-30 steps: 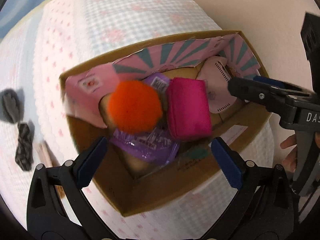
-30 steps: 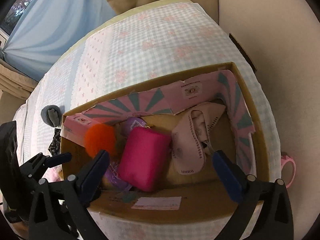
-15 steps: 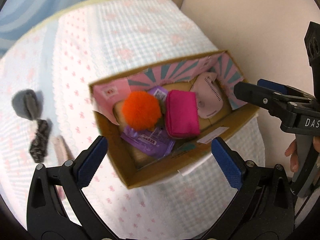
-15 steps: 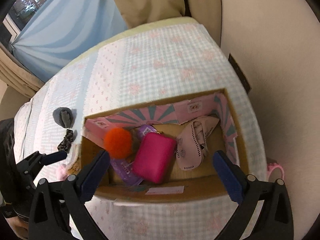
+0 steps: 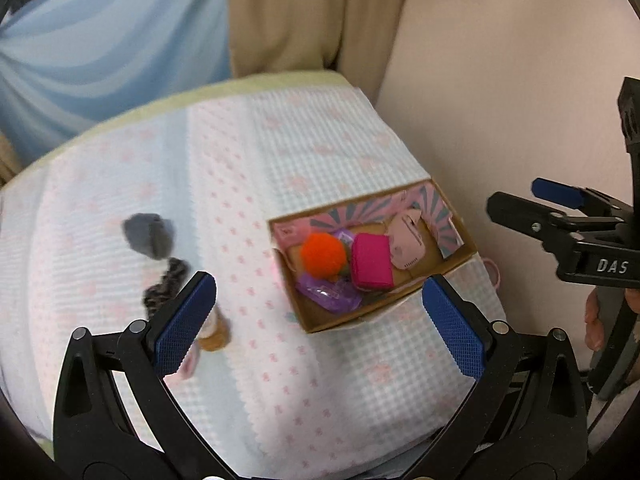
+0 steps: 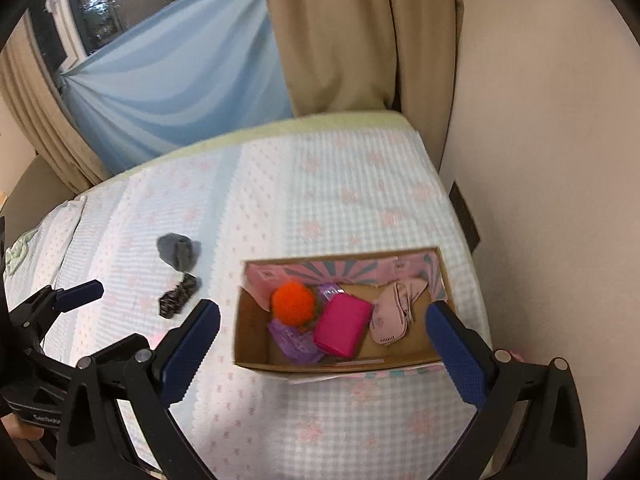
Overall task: Organize soft objects
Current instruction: 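Lift both tools away from the box toward the remaining items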
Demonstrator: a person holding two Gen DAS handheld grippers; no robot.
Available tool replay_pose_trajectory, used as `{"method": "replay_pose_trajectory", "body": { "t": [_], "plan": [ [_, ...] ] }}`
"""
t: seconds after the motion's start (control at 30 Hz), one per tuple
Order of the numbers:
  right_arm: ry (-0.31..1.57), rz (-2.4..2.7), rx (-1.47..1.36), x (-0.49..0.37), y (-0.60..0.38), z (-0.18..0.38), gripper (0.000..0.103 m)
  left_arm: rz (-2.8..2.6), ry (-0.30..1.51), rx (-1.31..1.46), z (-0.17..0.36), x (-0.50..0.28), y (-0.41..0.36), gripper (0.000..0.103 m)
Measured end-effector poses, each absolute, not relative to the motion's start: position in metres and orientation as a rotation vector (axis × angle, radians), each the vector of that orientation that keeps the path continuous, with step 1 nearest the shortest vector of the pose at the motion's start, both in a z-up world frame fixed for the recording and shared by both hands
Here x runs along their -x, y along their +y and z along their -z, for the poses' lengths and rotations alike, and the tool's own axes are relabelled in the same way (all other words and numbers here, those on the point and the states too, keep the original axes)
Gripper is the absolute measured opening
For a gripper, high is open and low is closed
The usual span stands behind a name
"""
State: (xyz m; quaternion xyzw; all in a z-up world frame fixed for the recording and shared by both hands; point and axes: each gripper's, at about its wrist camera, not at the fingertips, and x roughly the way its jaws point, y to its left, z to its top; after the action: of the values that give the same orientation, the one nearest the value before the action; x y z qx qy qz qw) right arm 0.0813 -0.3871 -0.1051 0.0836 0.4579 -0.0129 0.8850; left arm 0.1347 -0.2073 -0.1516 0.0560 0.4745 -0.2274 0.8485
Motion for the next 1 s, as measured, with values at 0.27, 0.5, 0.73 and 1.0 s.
{"method": "replay_pose_trajectory", "body": {
  "t": [0.27,0.5,0.73,1.0],
  "plan": [
    [0.83,0.038,-0.059,-0.04,-0.336,0.048,0.102,0.402,0.872,-0.075,0.102,-0.091,-0.146,0.103],
    [0.793,-0.049,-0.096,-0.036,-0.309,0.044,0.102,0.275,0.857,-0.029,0.096,-0.062,-0.094,0.103],
    [0.806,-0.146,-0.085,-0.034,-0.268,0.067,0.102,0.193,0.874,-0.053,0.106,-0.04,-0.052,0.103],
    [0.84,-0.123,-0.086,-0.032,-0.22,0.095,0.102,0.243,0.907,-0.036,0.138,-0.039,-0.006,0.103]
  ]
}}
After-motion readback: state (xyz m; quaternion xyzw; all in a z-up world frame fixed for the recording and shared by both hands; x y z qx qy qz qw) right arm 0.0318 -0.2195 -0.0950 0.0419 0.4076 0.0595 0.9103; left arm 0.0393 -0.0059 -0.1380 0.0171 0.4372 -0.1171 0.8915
